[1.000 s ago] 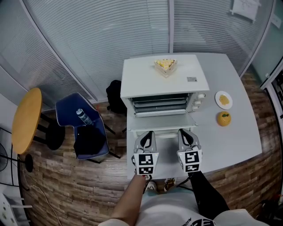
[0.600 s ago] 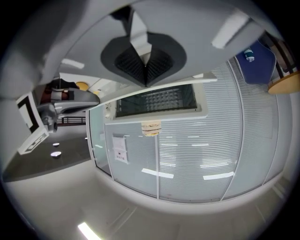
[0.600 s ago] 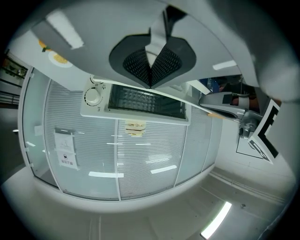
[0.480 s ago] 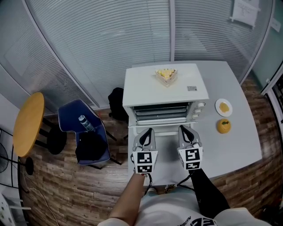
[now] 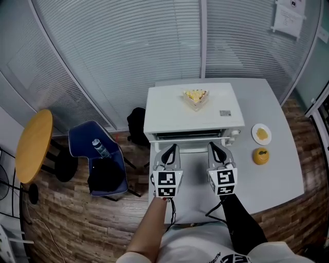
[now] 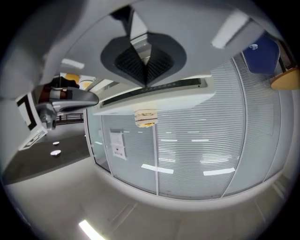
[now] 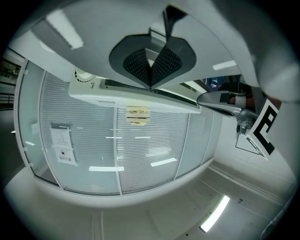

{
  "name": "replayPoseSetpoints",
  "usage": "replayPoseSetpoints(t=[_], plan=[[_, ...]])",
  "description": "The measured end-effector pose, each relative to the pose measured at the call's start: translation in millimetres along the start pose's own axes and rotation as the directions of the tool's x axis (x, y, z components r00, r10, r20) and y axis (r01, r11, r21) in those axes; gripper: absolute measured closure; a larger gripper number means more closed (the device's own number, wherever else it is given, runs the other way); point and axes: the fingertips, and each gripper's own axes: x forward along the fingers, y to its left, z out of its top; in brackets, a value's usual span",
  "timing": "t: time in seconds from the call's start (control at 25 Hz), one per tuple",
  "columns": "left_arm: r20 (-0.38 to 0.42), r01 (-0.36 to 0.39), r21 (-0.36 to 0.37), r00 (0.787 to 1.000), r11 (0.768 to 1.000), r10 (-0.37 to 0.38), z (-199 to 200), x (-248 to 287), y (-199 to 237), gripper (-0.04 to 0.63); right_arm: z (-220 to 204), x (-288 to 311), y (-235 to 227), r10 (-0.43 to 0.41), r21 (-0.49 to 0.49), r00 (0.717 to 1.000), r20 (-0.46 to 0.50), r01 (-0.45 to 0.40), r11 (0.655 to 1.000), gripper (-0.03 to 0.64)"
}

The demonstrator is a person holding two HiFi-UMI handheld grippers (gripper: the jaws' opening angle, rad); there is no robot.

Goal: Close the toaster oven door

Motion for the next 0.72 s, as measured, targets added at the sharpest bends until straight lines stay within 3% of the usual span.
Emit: replayPoseSetpoints(t=[0.24, 0.44, 0.6, 0.72], plan=[[0.01, 0.009, -0.005, 1.0, 1.0, -0.008, 14, 24, 10, 0.538, 13, 23, -4, 0.02, -0.007, 0.999, 0.028, -0.02, 1.0, 0.615], [-0.004, -0.011, 0.048, 1.0, 0.999, 0.011, 18, 32, 11, 0.538, 14, 31, -9, 0.011, -0.009, 1.0, 0.011, -0.011, 1.0, 0.614], [-0.001, -0.02, 0.003, 1.0, 1.0, 0.02, 16, 31, 13, 0.538, 14, 30, -9, 0.013, -0.001, 1.0, 0.004, -0.013, 1.0, 0.614], [-0.004, -0.078, 0.001, 0.997, 0.997, 0.078, 18, 24, 22, 0.537, 15, 25, -7, 0.013, -0.03, 1.0, 0.002, -0.013, 0.999, 0.614]])
